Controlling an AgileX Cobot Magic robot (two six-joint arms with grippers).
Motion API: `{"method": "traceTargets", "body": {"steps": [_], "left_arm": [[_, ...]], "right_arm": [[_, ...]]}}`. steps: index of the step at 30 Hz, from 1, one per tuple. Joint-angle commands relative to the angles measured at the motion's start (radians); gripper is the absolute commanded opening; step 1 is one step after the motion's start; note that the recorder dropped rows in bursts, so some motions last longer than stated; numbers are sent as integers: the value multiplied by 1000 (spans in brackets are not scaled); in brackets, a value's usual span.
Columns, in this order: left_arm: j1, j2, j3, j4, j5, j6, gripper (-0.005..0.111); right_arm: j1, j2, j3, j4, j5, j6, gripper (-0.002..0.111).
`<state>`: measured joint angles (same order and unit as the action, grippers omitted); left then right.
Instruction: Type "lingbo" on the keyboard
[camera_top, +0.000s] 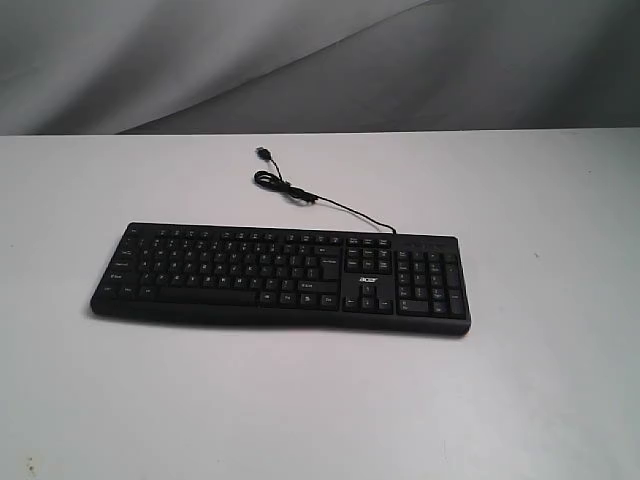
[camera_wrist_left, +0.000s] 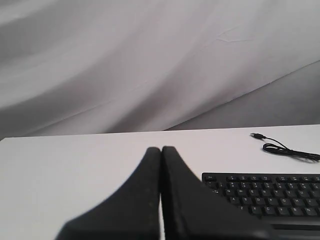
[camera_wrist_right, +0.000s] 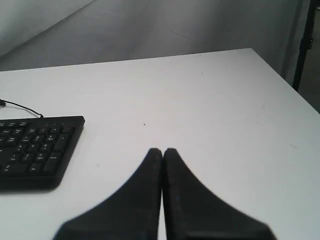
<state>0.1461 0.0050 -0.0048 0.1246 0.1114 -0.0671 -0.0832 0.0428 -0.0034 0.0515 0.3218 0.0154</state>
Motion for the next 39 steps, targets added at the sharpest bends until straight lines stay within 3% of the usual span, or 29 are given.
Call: {"method": "traceTargets", "body": {"steps": [1,7,16,19,21,23,27,33,39], "left_arm": [[-7,-5,5,0,-7,-2,1],[-7,-5,5,0,-7,-2,1],[-7,-5,5,0,-7,-2,1],[-7,-5,5,0,-7,-2,1],[-7,-5,5,0,-7,-2,1],[-7,-5,5,0,-7,-2,1],[-7,-5,5,0,-7,-2,1],[-7,-5,5,0,-7,-2,1],[-7,-5,5,0,-7,-2,1]], "right_arm": [[-8,-6,3,-26,-17,-3,0],[-8,-6,3,-22,-393,1,0],[-8,-6,3,-22,-744,20,0],[-8,-6,3,-26,-915,328,0],[-8,13,2,-23,-991,362,0],[-8,49,-77,-52,-912,340,0],[-8,295,-387,-122,-478,330,0],[-8,800,-805,-230,-181,295,0],[45,1469,-1337,-184,356,-51,0]]}}
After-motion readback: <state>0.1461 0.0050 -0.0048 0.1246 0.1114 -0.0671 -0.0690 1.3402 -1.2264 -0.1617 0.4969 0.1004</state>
